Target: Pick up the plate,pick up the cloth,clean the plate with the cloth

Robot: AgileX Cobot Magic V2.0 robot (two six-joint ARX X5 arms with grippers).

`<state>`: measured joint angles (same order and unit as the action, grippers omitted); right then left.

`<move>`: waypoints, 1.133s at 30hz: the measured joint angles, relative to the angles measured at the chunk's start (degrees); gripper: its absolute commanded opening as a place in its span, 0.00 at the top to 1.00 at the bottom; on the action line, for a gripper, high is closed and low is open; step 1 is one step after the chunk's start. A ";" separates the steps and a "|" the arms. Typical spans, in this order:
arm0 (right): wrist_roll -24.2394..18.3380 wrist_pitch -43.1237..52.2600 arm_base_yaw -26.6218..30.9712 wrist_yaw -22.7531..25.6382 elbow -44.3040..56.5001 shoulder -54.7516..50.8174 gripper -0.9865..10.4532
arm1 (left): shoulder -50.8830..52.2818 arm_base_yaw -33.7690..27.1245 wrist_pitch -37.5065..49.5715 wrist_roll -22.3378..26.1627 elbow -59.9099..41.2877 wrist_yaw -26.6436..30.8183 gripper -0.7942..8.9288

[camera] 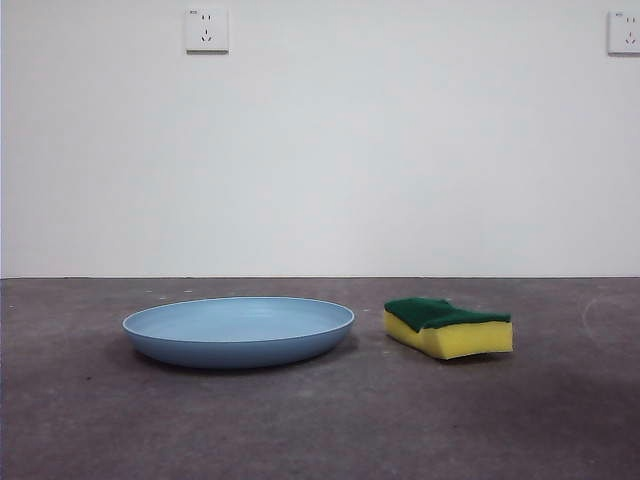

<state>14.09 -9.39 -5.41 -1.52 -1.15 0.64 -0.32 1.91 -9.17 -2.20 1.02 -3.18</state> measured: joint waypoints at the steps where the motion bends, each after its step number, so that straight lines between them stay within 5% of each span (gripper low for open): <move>1: 0.42 -0.31 0.00 0.00 -0.33 0.20 0.92 | 0.00 0.00 -0.04 -0.76 0.02 0.02 0.93; 10: 3.50 -3.45 0.00 -0.11 -12.61 10.51 0.92 | -4.46 0.00 -0.22 -7.80 6.25 -0.02 0.93; 17: 2.54 -4.68 0.02 -7.98 -24.72 25.79 0.92 | -15.72 0.00 -0.20 -8.39 14.91 -1.27 0.93; 27: -4.83 -16.39 0.02 -27.43 -42.14 51.23 0.91 | -39.28 0.00 -6.60 -6.19 31.54 -15.47 0.92; 32: -10.47 -26.99 0.02 -28.39 -49.59 59.93 0.89 | -49.70 0.00 -14.62 -5.92 39.15 -23.93 0.92; 34: -12.09 -29.31 0.02 -28.39 -51.12 61.86 0.76 | -52.68 0.02 -15.69 -5.90 41.24 -26.47 0.89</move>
<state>2.00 -38.70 -5.39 -29.91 -52.27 62.50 -52.99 1.93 -24.86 -8.10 42.26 -29.65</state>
